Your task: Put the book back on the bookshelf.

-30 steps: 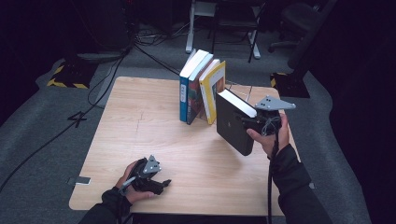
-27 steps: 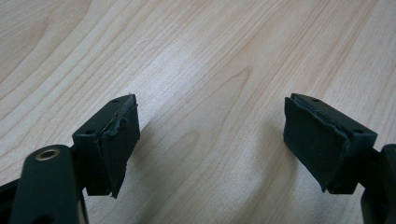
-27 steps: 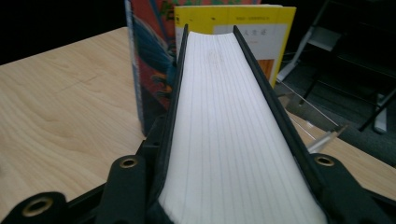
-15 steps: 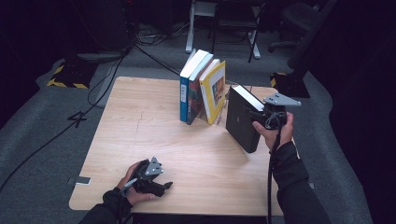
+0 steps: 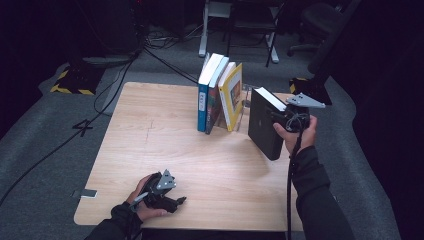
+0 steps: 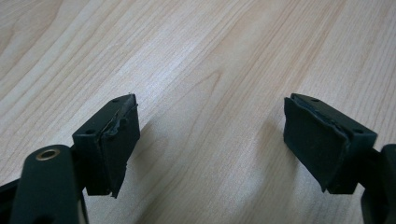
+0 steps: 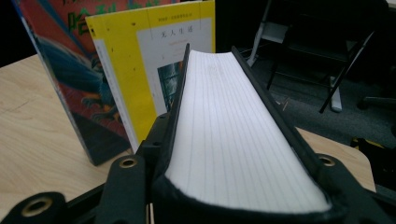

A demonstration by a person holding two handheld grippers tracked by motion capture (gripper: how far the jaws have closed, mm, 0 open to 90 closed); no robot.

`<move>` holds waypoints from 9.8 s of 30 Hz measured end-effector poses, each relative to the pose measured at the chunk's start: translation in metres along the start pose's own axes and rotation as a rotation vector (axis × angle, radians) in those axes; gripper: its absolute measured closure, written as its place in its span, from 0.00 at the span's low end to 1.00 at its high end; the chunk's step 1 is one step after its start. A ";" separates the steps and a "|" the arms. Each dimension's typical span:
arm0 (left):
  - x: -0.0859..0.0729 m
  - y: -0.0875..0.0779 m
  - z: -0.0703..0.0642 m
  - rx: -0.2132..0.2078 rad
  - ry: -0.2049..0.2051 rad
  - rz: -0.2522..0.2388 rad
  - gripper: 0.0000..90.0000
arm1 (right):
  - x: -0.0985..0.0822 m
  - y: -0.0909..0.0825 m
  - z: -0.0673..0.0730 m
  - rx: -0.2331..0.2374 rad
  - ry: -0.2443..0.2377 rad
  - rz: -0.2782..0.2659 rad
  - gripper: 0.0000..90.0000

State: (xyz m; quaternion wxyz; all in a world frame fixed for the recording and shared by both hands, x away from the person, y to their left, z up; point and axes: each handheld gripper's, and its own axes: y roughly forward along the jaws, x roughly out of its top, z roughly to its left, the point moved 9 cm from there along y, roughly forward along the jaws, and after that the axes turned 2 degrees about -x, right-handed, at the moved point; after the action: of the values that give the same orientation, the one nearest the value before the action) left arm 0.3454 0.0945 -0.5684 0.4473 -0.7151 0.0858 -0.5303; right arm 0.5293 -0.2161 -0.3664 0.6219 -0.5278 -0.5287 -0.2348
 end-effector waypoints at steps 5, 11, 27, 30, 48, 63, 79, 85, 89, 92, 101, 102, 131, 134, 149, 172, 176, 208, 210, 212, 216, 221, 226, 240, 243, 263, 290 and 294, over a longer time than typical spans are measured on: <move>0.000 0.000 -0.001 -0.003 0.004 0.001 0.21 | 0.011 0.009 0.003 -0.015 0.007 -0.009 0.59; 0.001 0.001 -0.004 -0.017 0.023 0.003 0.21 | 0.027 0.028 -0.005 -0.063 0.070 -0.033 0.59; 0.001 0.002 -0.007 -0.029 0.029 0.001 0.21 | 0.019 0.063 -0.014 -0.140 0.145 -0.052 0.59; 0.001 0.002 -0.007 -0.030 0.031 0.001 0.21 | 0.011 0.065 -0.015 -0.127 0.153 -0.051 0.59; 0.002 0.003 -0.008 -0.035 0.034 0.004 0.21 | -0.017 0.036 -0.002 -0.066 0.037 0.030 0.56; 0.002 0.003 -0.008 -0.035 0.038 0.004 0.21 | -0.030 0.028 0.002 -0.050 0.082 -0.067 0.54; 0.002 0.003 -0.009 -0.037 0.038 0.003 0.21 | -0.057 0.035 0.005 -0.004 0.090 -0.087 0.45; 0.002 0.003 -0.009 -0.037 0.039 0.002 0.21 | -0.061 0.045 0.007 0.011 0.098 -0.106 0.47; 0.002 0.003 -0.008 -0.038 0.040 0.001 0.21 | -0.059 0.048 0.007 -0.001 0.120 -0.116 0.48; 0.002 0.003 -0.009 -0.039 0.041 0.001 0.21 | -0.055 0.048 0.005 -0.030 0.124 -0.122 0.54; 0.002 0.002 -0.009 -0.044 0.044 0.002 0.21 | -0.040 0.053 -0.004 -0.093 0.151 -0.119 0.59; 0.002 0.002 -0.009 -0.045 0.046 0.002 0.21 | -0.038 0.055 -0.004 -0.103 0.153 -0.119 0.59; -0.002 0.000 -0.017 -0.082 0.076 -0.003 0.22 | 0.002 0.111 -0.022 -0.307 0.207 -0.219 0.59; -0.003 -0.001 -0.017 -0.081 0.075 0.000 0.22 | -0.004 0.115 -0.024 -0.304 0.218 -0.233 0.59; -0.004 -0.002 -0.018 -0.079 0.078 0.001 0.22 | -0.027 0.107 -0.029 -0.203 0.092 -0.169 0.56; -0.004 -0.002 -0.018 -0.081 0.081 0.004 0.21 | -0.052 0.074 -0.028 -0.095 0.089 -0.059 0.32; -0.004 -0.002 -0.018 -0.080 0.080 0.004 0.21 | -0.075 0.070 -0.019 -0.054 0.115 -0.061 0.34; -0.004 -0.002 -0.021 -0.094 0.091 0.000 0.20 | -0.096 0.108 0.004 -0.144 0.137 -0.042 0.56; -0.004 -0.002 -0.021 -0.095 0.092 -0.002 0.21 | -0.096 0.109 0.004 -0.151 0.136 -0.034 0.56; -0.005 -0.002 -0.021 -0.094 0.093 0.003 0.21 | -0.097 0.109 -0.002 -0.160 0.132 -0.019 0.58; -0.005 -0.002 -0.021 -0.097 0.098 -0.002 0.21 | -0.100 0.106 -0.014 -0.156 0.137 -0.013 0.59; -0.005 -0.002 -0.021 -0.094 0.095 0.003 0.20 | -0.098 0.106 -0.016 -0.148 0.101 0.013 0.59; -0.005 -0.002 -0.022 -0.095 0.095 -0.005 0.20 | -0.098 0.107 -0.019 -0.137 0.093 0.024 0.59; -0.004 -0.001 -0.022 -0.098 0.094 -0.007 0.20 | -0.097 0.108 -0.018 -0.137 0.115 0.036 0.58; -0.004 -0.001 -0.022 -0.100 0.097 -0.008 0.20 | -0.098 0.105 -0.019 -0.124 0.111 0.044 0.58; -0.002 0.001 -0.019 -0.107 0.105 -0.011 0.19 | -0.101 0.048 -0.016 0.037 -0.038 0.143 0.45; -0.002 0.001 -0.018 -0.107 0.106 -0.009 0.19 | -0.147 -0.027 0.008 0.184 -0.196 0.204 0.34; -0.002 0.001 -0.018 -0.105 0.105 -0.009 0.19 | -0.155 -0.036 0.013 0.207 -0.221 0.212 0.33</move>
State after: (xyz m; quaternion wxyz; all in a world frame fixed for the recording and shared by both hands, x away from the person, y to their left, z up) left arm 0.3299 0.0849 -0.5697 0.4017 -0.7092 0.1333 -0.5638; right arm 0.4420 -0.2580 -0.4939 0.6323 -0.5363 -0.5566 -0.0529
